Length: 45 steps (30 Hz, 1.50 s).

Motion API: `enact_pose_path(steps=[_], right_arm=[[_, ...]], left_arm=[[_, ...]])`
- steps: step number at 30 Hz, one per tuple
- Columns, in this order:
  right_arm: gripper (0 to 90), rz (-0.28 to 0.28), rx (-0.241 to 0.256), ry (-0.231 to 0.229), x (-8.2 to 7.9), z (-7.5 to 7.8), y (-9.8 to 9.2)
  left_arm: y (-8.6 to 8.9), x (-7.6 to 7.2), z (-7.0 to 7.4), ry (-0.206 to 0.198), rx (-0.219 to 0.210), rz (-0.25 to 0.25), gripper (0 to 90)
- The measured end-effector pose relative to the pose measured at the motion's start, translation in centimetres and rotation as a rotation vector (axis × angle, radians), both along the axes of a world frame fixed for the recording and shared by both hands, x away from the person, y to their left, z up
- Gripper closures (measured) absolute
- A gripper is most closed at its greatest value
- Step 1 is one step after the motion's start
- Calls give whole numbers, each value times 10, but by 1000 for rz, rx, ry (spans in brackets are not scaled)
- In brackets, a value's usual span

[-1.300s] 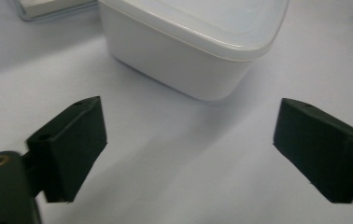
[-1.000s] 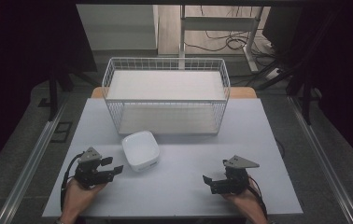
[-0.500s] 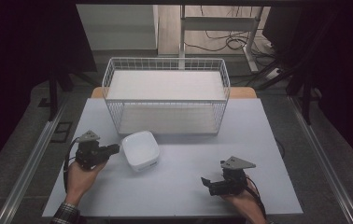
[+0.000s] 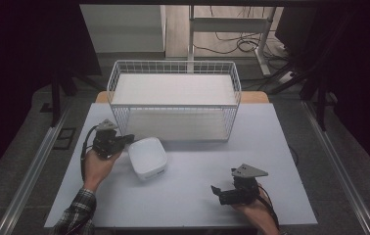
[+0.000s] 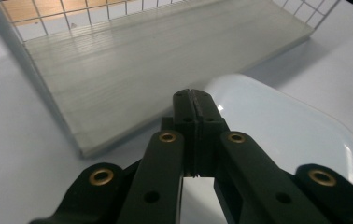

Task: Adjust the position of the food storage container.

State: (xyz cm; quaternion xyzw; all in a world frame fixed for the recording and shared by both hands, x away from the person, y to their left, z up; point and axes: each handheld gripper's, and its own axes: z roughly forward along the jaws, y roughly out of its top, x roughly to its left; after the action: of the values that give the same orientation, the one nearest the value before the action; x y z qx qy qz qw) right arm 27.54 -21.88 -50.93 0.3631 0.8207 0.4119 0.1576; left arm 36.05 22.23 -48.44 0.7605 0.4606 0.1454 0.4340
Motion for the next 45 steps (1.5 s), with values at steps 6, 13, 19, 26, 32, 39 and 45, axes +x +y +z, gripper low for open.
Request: enact_pose_path(steps=[6,13,19,26,32,39,45], right_arm=[[16,5,0,-1,0,0,0],[29,5,1,-6,0,1,0],[44,21,19,4,-1,3,1],[43,18,21,24,0,4,2],[54,28,27,39,6,5,22],[264,80,17,59,15,3,59],[617,165,52,129,29,2,94]], left_arm=[[0,16,-15,39,40,42,900],[4,13,-23,84,18,42,900],[8,5,-24,99,-4,40,900],[5,-9,-24,119,-20,18,900],[1,-14,-24,121,-16,9,900],[-3,-15,-25,125,-12,-1,900],[-8,-16,-26,132,-14,-12,900]])
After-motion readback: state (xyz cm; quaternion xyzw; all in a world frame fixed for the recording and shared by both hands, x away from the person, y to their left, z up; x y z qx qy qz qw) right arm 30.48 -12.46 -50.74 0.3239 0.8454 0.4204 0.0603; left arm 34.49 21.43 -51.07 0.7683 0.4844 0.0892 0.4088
